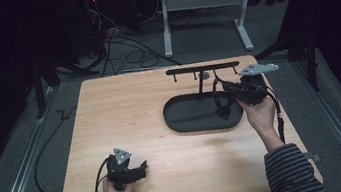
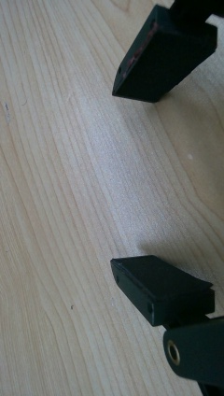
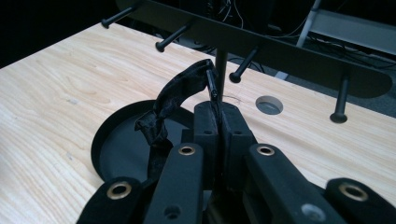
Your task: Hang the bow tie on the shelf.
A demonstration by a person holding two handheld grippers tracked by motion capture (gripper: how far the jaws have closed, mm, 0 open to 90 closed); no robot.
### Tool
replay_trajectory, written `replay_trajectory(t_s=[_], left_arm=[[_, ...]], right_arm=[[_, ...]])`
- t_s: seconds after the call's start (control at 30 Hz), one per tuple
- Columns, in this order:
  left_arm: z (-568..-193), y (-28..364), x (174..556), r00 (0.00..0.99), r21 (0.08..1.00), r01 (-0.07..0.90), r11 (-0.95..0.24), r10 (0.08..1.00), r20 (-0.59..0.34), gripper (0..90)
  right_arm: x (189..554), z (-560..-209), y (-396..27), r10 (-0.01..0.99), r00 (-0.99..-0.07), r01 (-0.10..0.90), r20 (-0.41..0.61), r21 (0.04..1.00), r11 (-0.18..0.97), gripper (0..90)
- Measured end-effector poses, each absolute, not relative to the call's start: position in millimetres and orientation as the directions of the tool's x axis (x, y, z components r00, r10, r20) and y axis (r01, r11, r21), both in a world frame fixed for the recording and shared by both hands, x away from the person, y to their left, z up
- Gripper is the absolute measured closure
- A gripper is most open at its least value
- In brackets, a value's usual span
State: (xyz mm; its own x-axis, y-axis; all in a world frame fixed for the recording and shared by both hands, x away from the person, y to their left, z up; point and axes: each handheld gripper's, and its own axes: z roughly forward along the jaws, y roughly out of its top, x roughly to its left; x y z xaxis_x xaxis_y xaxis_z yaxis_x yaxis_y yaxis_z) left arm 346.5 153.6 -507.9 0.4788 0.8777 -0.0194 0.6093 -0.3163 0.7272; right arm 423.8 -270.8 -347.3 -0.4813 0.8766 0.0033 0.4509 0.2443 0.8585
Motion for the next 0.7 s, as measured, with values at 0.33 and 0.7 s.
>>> replay_trajectory(t_s=[0.33, 0.7], left_arm=[[-507.9, 153.5, 346.5, 0.479, 0.727, 0.609, -0.316, 0.878, -0.020, 15.3], [-507.9, 153.5, 346.5, 0.479, 0.727, 0.609, -0.316, 0.878, -0.020, 15.3]], right_arm=[[438.8, -344.1, -268.5, 0.893, -0.450, 0.454, -0.008, 0.859, 0.236, 88.4], [455.4, -334.5, -272.6, 0.908, -0.420, 0.456, -0.021, 0.860, 0.230, 88.4]])
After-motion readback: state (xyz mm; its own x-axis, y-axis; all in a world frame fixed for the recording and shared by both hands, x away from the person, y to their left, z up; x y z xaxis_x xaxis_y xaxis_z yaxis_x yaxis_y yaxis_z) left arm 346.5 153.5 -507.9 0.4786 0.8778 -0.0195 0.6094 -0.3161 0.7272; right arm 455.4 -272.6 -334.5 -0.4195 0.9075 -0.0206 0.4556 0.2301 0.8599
